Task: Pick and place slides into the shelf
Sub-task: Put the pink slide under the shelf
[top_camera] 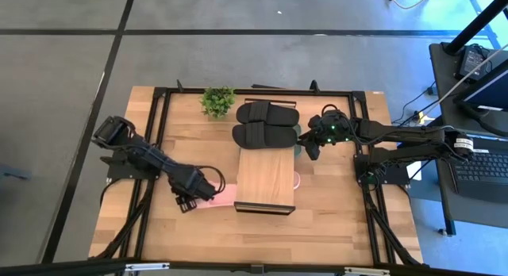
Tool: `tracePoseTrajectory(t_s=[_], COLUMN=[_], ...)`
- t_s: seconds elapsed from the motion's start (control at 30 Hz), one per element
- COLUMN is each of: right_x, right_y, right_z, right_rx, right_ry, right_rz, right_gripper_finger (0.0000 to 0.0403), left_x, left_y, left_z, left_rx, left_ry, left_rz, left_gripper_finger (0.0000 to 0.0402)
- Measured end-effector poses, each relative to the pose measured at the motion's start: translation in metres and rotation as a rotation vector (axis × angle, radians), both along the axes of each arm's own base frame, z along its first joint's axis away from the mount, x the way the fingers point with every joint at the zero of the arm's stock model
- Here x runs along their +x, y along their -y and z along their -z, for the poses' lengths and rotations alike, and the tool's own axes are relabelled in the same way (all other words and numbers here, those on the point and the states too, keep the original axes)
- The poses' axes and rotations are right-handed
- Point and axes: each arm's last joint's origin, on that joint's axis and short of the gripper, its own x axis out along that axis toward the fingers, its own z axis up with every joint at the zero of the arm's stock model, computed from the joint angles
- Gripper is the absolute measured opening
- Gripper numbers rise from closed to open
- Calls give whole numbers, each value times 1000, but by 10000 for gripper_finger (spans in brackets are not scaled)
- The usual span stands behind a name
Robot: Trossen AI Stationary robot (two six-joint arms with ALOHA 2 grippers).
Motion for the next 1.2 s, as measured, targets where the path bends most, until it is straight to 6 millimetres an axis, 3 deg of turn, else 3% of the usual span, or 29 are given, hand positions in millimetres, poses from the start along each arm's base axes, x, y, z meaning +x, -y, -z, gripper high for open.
tracePoseTrajectory(t_s=[0.43, 0.93, 1.2], right_x=[0, 0, -2], right_y=[0, 0, -2], right_z=[0, 0, 3], right_rx=[-3, -3, 61], right_ry=[-1, -1, -34], right_rz=[-2, -3, -22], right_gripper_finger=[130, 130, 130], left_x=[10, 47, 47], left_y=[-5, 1, 1], left_z=[-1, -36, -47], left_rx=[-13, 8, 9], left_ry=[56, 257, 217], left_rz=[-38, -41, -48], left_gripper_finger=[189, 189, 189])
